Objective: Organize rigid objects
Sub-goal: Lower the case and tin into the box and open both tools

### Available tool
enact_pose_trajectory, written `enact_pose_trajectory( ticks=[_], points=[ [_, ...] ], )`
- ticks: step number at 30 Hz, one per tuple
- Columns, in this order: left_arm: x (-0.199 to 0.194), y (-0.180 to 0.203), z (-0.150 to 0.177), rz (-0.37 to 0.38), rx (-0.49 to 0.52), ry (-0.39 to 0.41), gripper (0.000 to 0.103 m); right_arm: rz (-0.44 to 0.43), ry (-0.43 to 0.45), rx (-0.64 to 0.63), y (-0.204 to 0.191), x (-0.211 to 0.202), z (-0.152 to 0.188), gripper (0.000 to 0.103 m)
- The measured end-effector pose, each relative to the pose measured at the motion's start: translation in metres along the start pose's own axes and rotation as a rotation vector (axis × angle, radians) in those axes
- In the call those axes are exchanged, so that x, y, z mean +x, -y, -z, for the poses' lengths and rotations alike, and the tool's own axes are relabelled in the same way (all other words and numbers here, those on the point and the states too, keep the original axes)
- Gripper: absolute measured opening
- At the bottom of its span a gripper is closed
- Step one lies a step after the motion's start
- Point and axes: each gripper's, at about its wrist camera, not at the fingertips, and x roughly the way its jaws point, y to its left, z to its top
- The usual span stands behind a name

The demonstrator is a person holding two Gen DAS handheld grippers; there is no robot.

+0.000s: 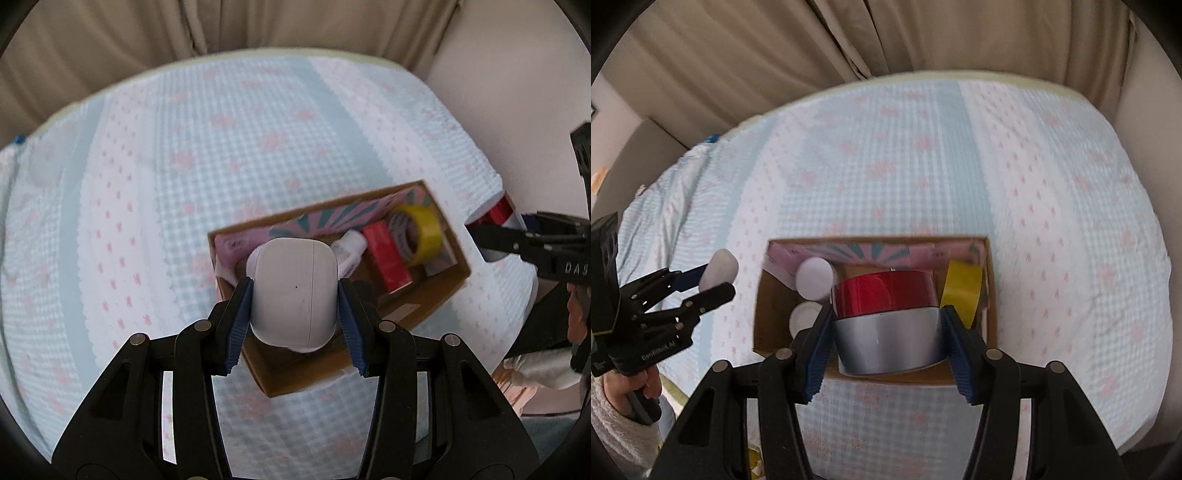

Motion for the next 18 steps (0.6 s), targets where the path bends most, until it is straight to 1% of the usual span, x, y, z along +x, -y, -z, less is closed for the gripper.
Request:
enact_pose_trajectory(
  ticks=[6,11,16,18],
  points=[
    [0.051,-0.013,0.005,-0.001,-0.033,-0.075,0.042,0.013,-0.069,0.017,0.003,0.051,0.013,0.052],
    [0.081,-0.017,0.005,-0.006,-0.013,-0.118,0.042,0.015,-0.133,0.027,0.003,0.091,0.021,0.052],
    [0.094,-0.016,0.003,-0.003,0.016,-0.139,0.042,0.027,-0.175,0.004,0.0,0.114,0.027,0.053],
    [0.094,-0.016,0.002,0.018,0.017,-0.134,0.042,0.016,-0.185,0.004,0.0,0.12,0.029,0.053]
  ],
)
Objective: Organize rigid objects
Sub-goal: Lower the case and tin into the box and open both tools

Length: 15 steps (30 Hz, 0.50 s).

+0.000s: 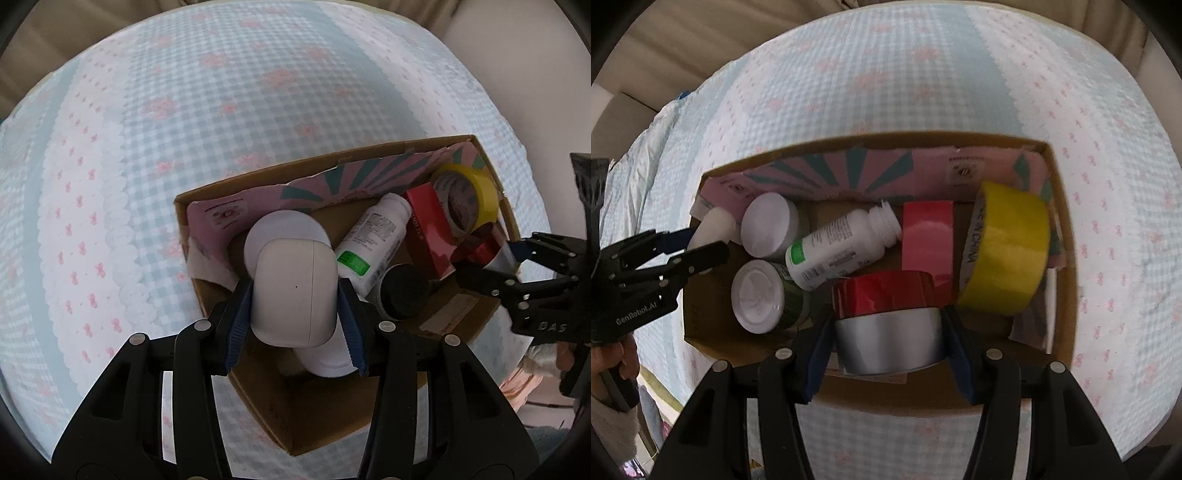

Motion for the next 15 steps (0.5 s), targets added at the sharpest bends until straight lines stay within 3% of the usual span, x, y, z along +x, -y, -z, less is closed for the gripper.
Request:
enact_pose_trajectory(
  ticks=[2,4,5,7,8,15],
  points=[
    [-0.002,0.0,-0.001,0.01,-0.005,0.009,0.045,0.006,0.002,0.001,0.001,0.004,0.001,0.053],
    [-0.005,0.001,-0.001,0.009,-0.003,0.02,0.085,0.002,0.005,0.006,0.001,0.006,0.003,0.057],
    [-0.007,0.002,-0.002,0.043,-0.002,0.027,0.103,-0.009,0.016,0.015,0.002,0.005,0.004,0.062],
    [-0.015,0.008,-0.001,0.049,0.006,0.053,0.103,-0.008,0.053,0.021,0.002,0.0,0.006,0.099],
    [-0.017,0.01,-0.001,0.036,0.013,0.054,0.103,-0.005,0.067,0.018,0.002,-0.002,0.007,0.103],
    [-0.033,0.015,0.01,0.045,0.015,0.073,0.103,0.055,0.079,0.03,0.007,-0.017,0.022,0.103]
  ],
)
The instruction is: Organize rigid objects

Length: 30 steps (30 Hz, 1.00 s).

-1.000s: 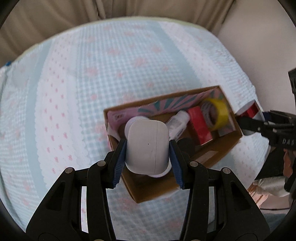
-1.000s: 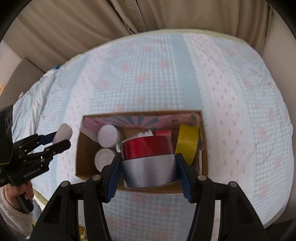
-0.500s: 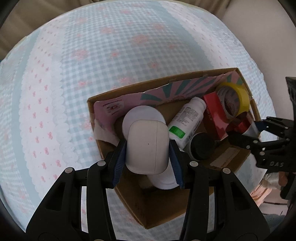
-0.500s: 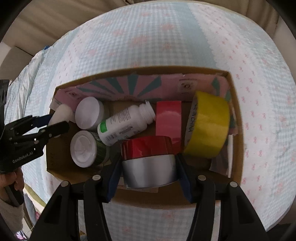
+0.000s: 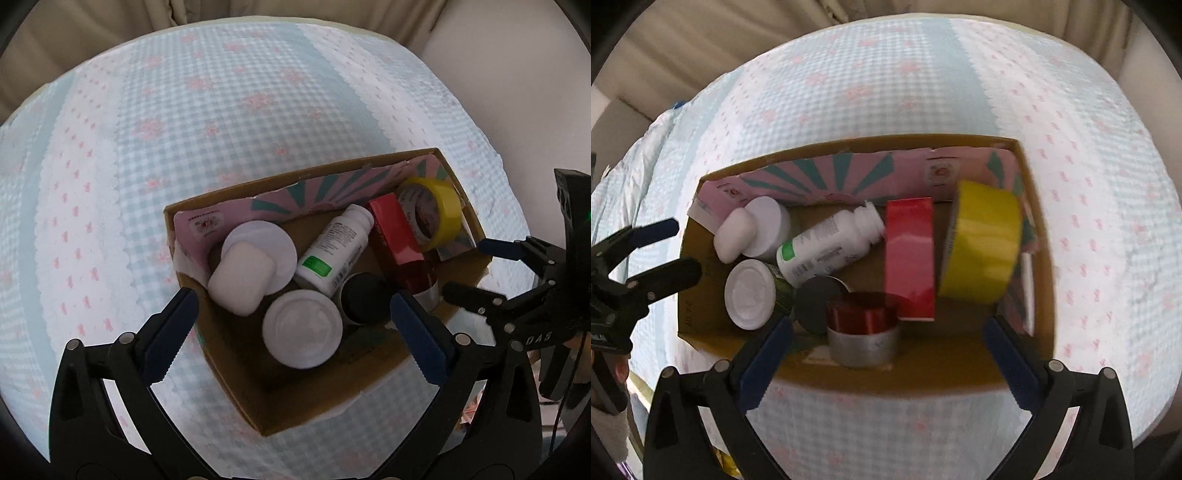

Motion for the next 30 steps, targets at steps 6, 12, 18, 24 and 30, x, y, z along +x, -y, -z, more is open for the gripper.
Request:
enact_pose_trajectory(
  ticks=[6,12,18,24,30],
  points=[
    [-0.012,0.001,0.008,-0.012,-0.019,0.011,0.103,-0.006,0.028,0.03,0.01,-0.014,0.008,0.103],
    [-0.032,0.012,0.013,-0.042,-0.013,0.035,0.103,-0.032,0.054,0.043,0.007,-0.031,0.008,0.103],
    [-0.076,0.033,0.013,-0.094,-0.054,0.092,0.103,-0.053,0.088,0.01,0.012,-0.068,0.007,0.103],
    [-0.143,0.072,0.008,-0.144,-0.127,0.195,0.103,-0.065,0.147,-0.024,0.023,-0.128,0.001,0.103],
    [-0.223,0.127,-0.006,-0.212,-0.164,0.343,0.103,-0.029,0.269,-0.048,0.038,-0.215,-0.012,0.103]
  ],
)
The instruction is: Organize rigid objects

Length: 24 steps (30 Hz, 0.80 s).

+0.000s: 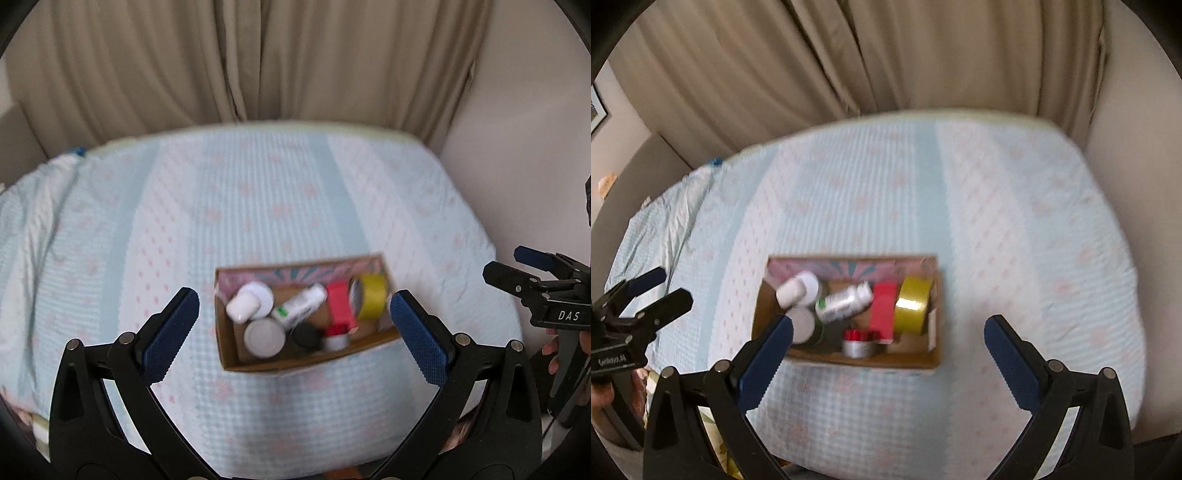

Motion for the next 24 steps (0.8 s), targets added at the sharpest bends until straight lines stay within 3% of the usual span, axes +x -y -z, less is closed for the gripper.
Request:
enact_pose_trajectory(
  ticks=[5,12,24],
  points=[
    [-0.071,0.034,-0.026,-0.051,-0.014,0.158,0.103,0.054,0.16,-0.035,0.007,-0.085,-0.029,0.103],
    [-0.129,0.064,-0.037,-0.134,0.0,0.311,0.103,0.085,0.329,-0.043,0.011,-0.165,-0.037,0.103],
    [-0.152,0.077,-0.03,-0.129,0.006,0.388,0.103,0.121,0.418,-0.019,0.016,-0.196,-0.029,0.103]
  ],
)
